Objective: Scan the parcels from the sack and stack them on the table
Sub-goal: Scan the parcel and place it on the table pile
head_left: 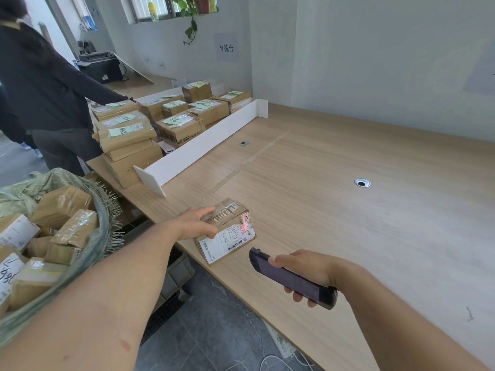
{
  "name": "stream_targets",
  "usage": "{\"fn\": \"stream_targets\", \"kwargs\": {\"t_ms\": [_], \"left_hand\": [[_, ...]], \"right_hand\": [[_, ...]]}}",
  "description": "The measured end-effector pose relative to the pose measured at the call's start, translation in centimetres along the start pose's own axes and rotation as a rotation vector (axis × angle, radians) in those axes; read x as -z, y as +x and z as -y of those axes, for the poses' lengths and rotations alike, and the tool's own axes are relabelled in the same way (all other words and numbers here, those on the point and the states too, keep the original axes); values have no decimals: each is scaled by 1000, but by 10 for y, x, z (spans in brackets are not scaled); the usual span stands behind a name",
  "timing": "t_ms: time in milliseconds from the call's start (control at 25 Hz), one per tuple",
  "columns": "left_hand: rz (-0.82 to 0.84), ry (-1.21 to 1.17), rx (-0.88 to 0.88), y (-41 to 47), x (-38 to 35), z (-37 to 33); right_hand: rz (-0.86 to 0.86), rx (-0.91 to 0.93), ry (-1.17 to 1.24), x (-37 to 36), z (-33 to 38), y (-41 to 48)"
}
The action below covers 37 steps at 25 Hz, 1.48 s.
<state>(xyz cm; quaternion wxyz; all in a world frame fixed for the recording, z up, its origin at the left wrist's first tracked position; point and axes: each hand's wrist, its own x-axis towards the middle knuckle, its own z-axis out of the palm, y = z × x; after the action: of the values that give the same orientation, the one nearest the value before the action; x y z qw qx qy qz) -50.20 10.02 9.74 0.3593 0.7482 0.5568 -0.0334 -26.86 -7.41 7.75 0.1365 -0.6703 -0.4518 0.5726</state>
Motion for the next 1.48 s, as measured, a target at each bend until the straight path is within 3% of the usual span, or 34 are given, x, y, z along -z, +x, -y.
{"fn": "stream_targets", "kwargs": {"t_ms": [600,880,1080,1320,1400,1480], "left_hand": [[-99,-68,50,0,-2,-4],[99,-349,181,30,-34,7],[145,-544,227,35,-68,-4],[231,-391,398,52,-66,-21],[234,-267,383,55,-54,-28],[199,-312,357,58,-47,-38]], "right_hand": [[38,-34,-60,1,-3,5],[16,-71,-20,4,-14,6],[11,-130,1,4,-27,9],[8,-175,54,7,-40,15],[-7,-179,72,9,-44,16],[-23,-176,104,13,-47,17]]}}
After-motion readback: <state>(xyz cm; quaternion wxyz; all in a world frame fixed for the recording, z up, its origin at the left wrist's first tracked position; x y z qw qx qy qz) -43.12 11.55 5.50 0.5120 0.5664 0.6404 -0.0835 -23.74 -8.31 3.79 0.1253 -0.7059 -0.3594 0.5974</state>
